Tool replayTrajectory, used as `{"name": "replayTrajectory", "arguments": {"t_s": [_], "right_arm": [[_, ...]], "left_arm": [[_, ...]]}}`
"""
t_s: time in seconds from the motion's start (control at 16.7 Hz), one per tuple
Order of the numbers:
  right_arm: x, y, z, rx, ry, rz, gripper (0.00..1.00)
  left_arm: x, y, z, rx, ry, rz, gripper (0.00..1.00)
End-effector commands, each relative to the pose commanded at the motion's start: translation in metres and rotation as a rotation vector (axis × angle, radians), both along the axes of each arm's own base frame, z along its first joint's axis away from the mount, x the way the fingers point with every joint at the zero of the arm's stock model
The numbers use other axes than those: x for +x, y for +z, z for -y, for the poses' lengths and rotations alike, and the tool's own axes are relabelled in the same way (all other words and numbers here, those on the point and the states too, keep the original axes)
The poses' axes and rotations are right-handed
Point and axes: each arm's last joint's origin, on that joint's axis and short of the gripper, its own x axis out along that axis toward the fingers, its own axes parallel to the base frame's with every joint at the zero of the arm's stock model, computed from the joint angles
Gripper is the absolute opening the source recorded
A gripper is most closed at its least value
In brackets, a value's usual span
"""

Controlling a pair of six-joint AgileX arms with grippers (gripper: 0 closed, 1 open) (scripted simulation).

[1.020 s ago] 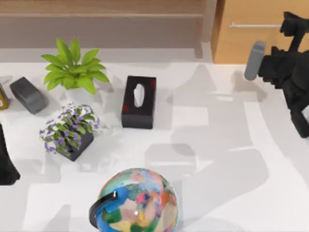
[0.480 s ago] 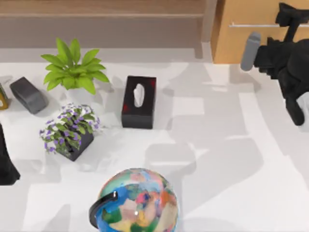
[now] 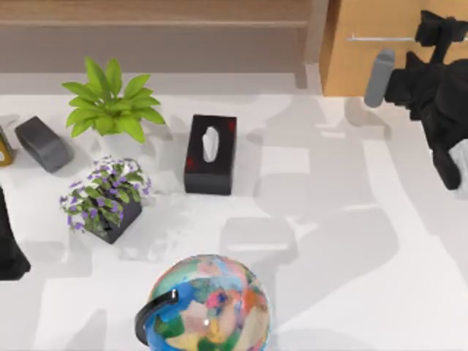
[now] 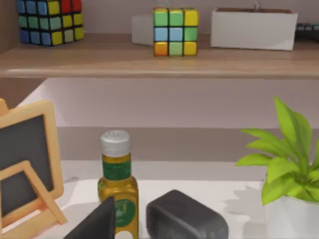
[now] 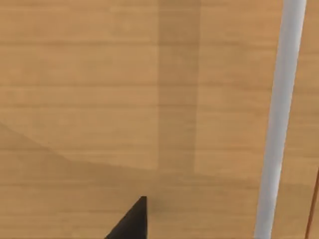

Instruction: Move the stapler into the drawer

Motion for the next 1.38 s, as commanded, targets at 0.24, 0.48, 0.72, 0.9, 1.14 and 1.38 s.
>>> {"name": "replayTrajectory", "arguments": {"t_s": [0.24,0.48,0.72,0.9,1.14,1.38], "right_arm": [[0.000,0.000,0.000,0.000,0.000,0.000,0.32],[0.000,0.000,0.000,0.000,0.000,0.000,0.02],[0.000,0.000,0.000,0.000,0.000,0.000,0.00],[0.000,0.000,0.000,0.000,0.000,0.000,0.00],[-0.004,0.000,-0.003,0.003,0.009,0.001,0.00],[-0.028,0.000,-0.002,0.003,0.002,-0.001,0.00]], "left_arm": [[0.000,0.000,0.000,0.000,0.000,0.000,1.00],[0.000,0.000,0.000,0.000,0.000,0.000,1.00],[0.000,0.000,0.000,0.000,0.000,0.000,1.00],[0.000,0.000,0.000,0.000,0.000,0.000,1.00],[0.000,0.000,0.000,0.000,0.000,0.000,1.00],[0.000,0.000,0.000,0.000,0.000,0.000,1.00]]}}
